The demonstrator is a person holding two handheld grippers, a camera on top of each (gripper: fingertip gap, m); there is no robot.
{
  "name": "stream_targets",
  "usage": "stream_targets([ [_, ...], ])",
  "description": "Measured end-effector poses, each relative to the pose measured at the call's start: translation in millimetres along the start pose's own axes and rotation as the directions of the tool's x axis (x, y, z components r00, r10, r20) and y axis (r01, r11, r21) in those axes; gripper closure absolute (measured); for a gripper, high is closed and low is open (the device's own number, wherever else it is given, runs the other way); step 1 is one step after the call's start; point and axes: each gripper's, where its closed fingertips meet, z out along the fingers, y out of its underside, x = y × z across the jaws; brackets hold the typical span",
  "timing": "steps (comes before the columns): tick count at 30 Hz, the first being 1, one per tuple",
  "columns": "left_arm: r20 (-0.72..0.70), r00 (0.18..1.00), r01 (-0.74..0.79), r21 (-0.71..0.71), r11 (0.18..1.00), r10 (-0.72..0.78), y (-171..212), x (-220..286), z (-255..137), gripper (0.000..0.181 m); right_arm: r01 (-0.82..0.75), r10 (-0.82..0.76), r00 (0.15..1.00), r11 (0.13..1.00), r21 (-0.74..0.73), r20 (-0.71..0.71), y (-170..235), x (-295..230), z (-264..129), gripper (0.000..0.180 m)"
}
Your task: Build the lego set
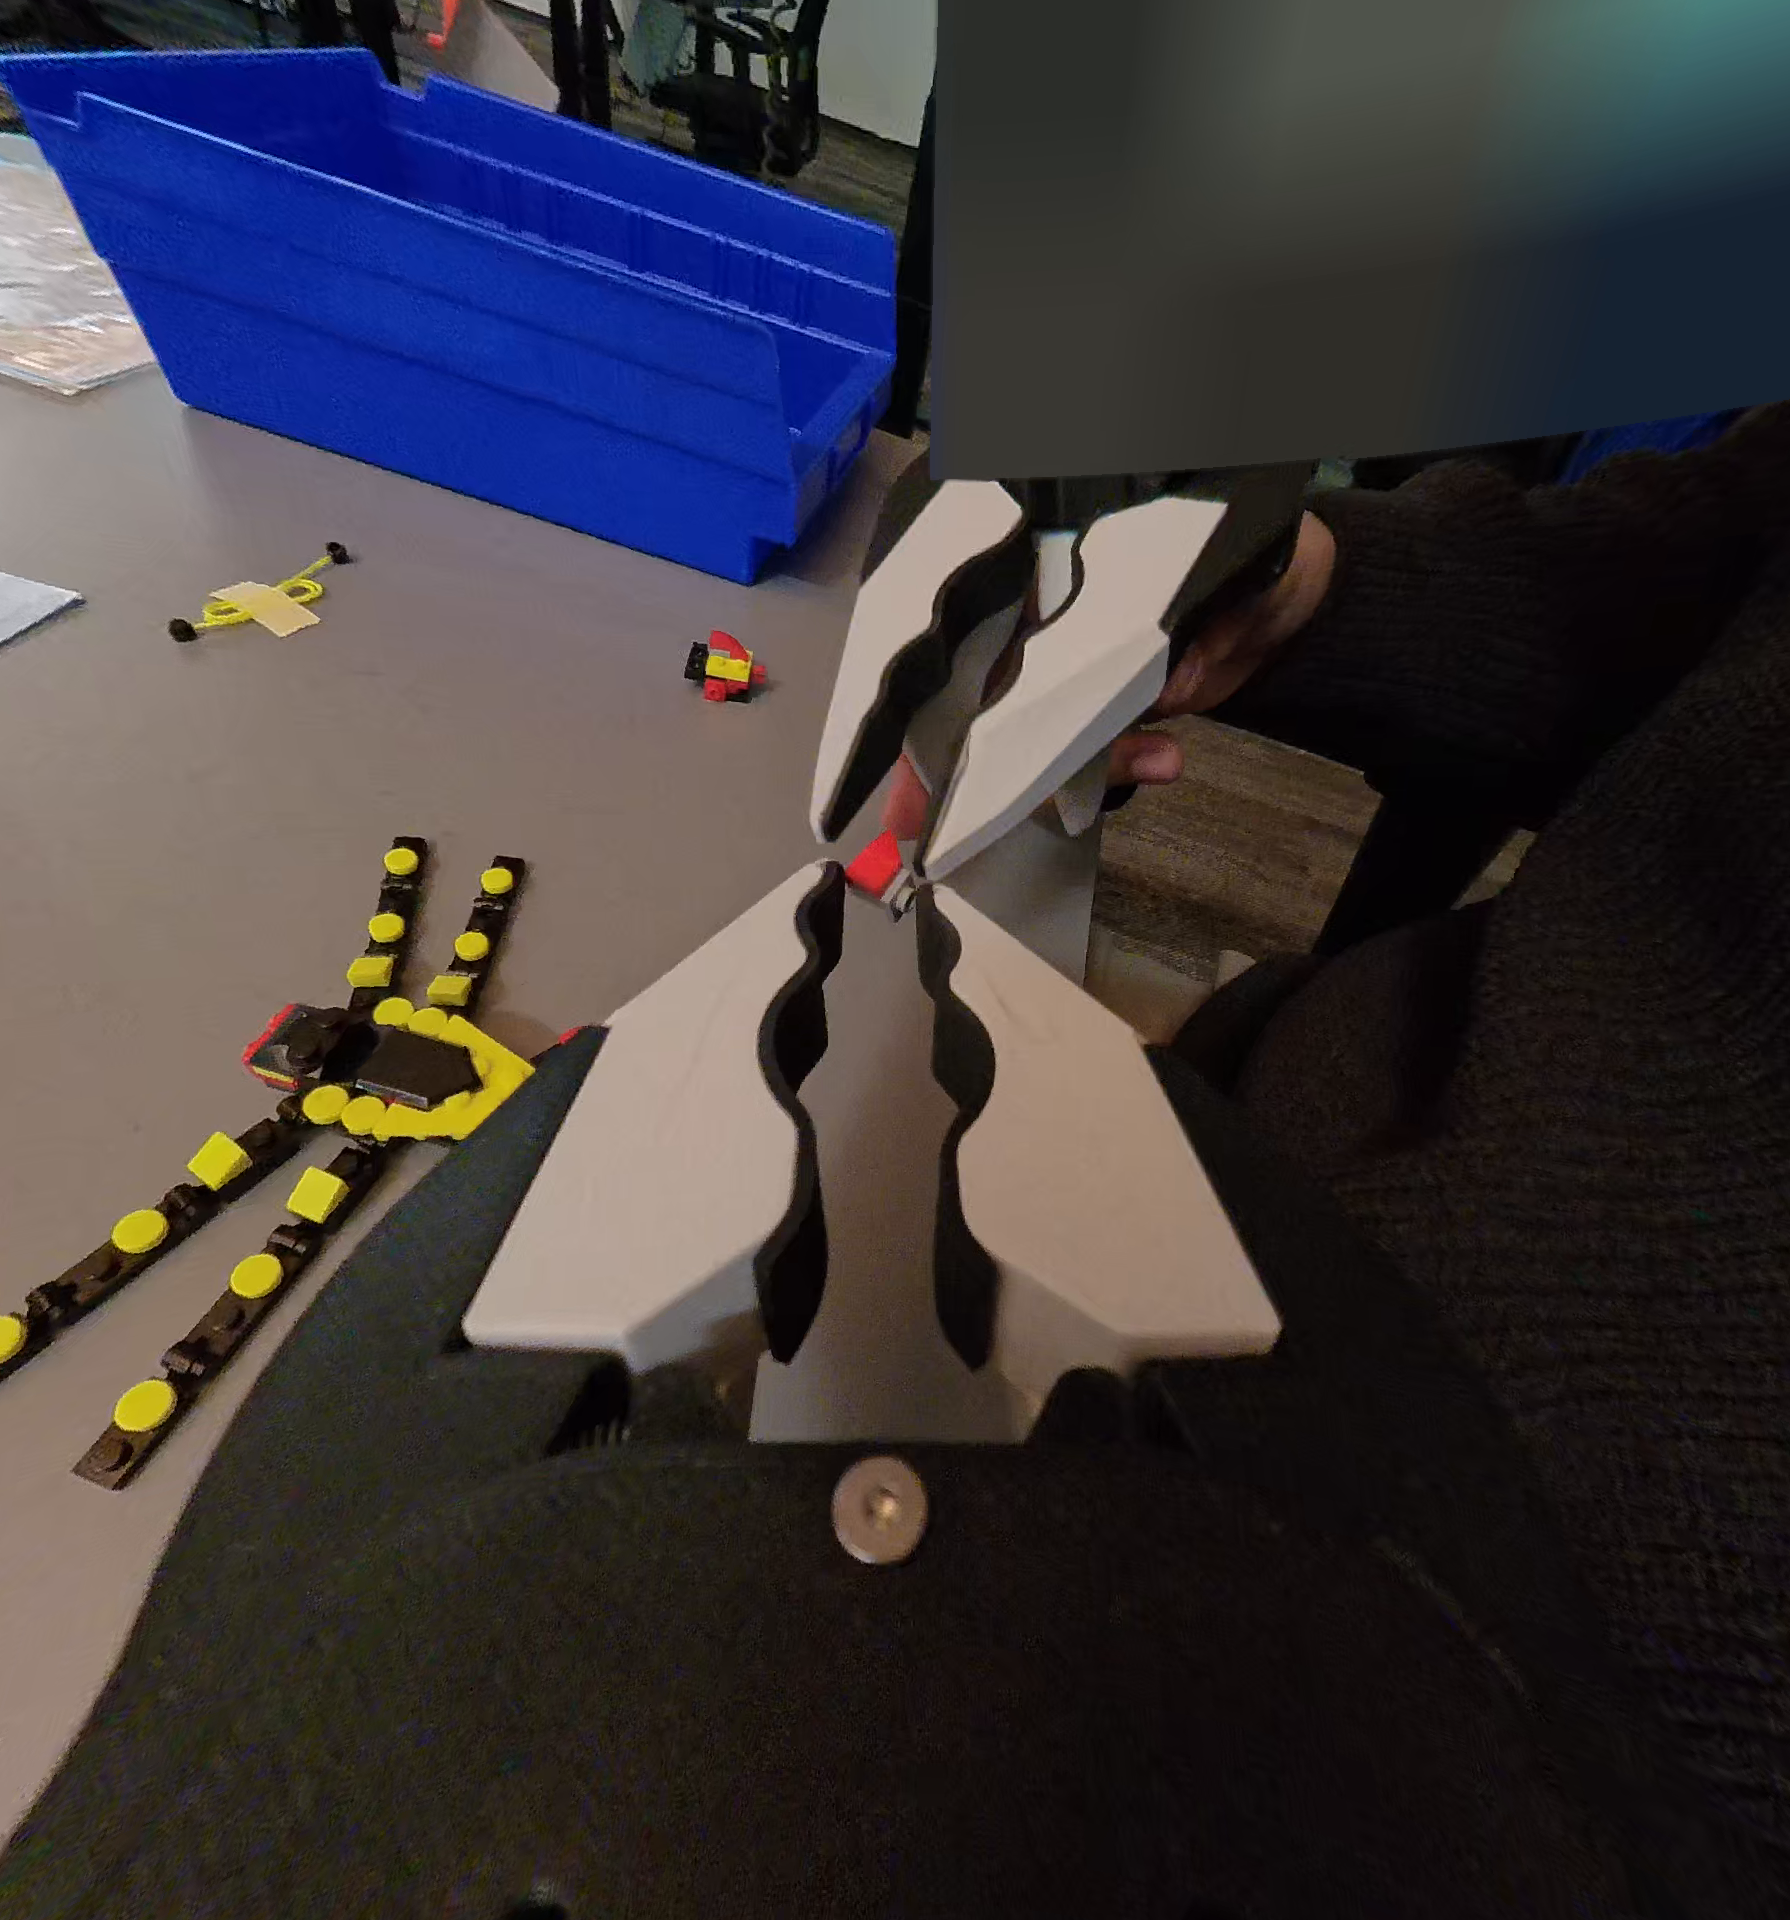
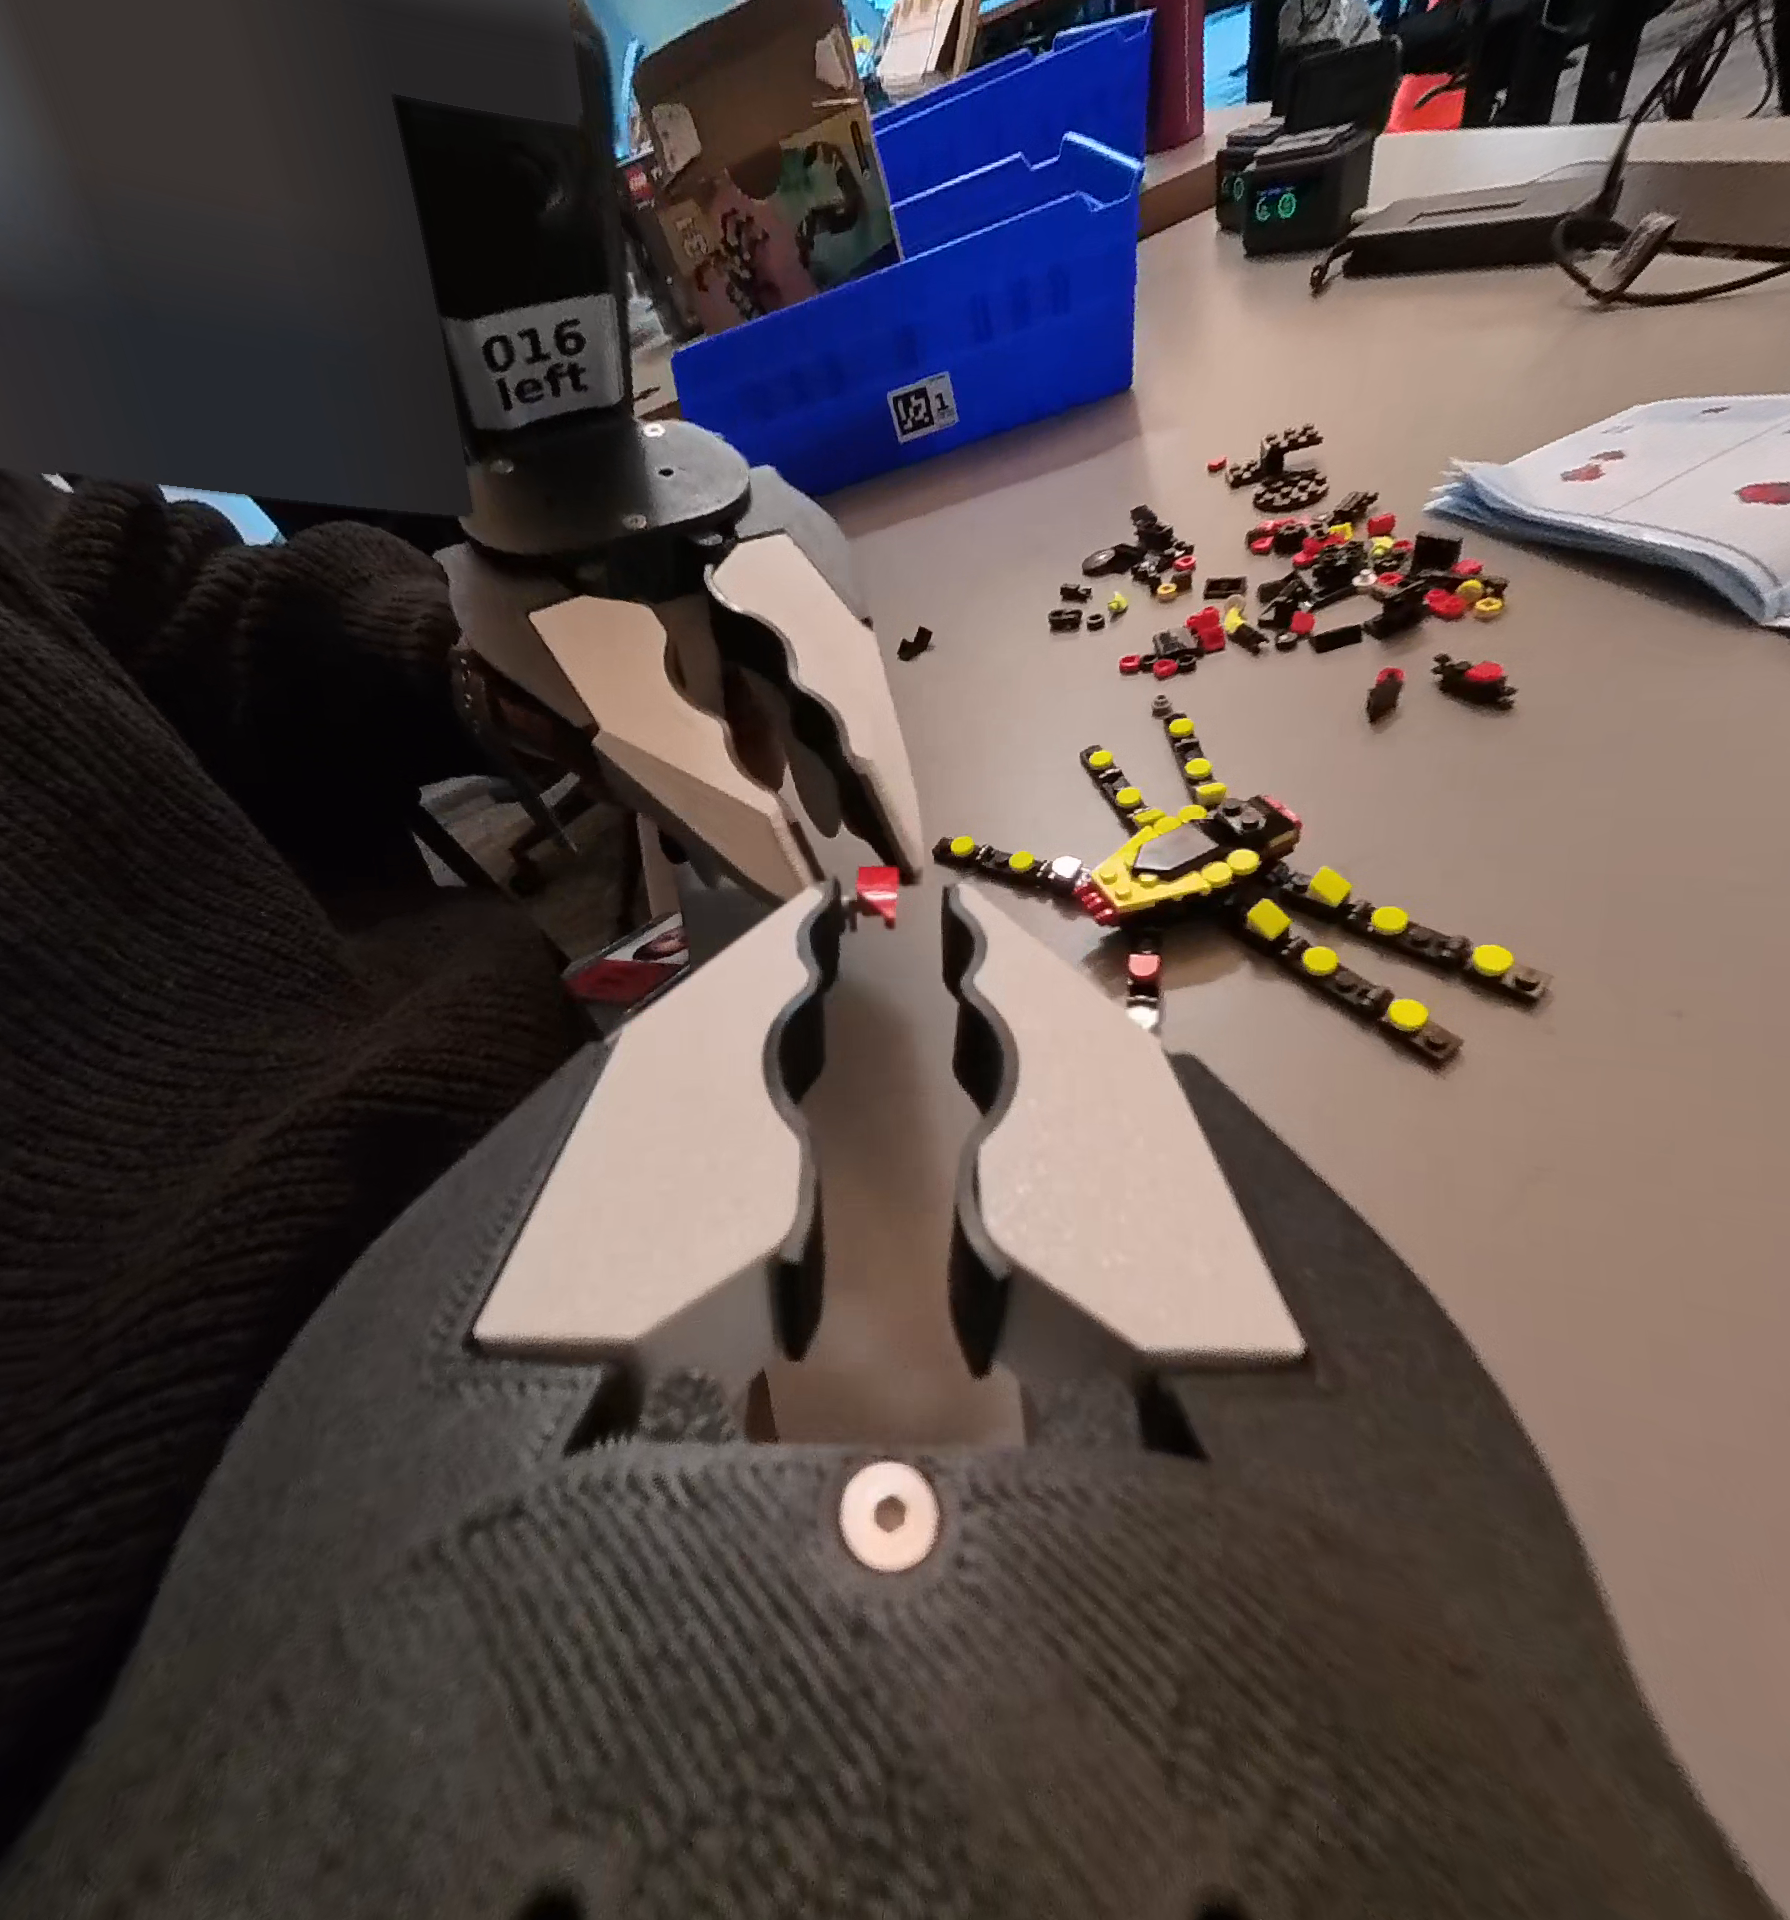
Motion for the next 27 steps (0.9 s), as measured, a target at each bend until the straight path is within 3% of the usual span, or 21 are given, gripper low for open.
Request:
stream_targets([
  [27, -0.020, 0.999, 0.047, 0.018, 0.999, -0.046, 0.3, -4.9, -0.9, 0.169, -0.036, 0.036, 0.999, 0.999, 0.007, 0.006, 0.1, 4.1, -2.2, 0.165],
])
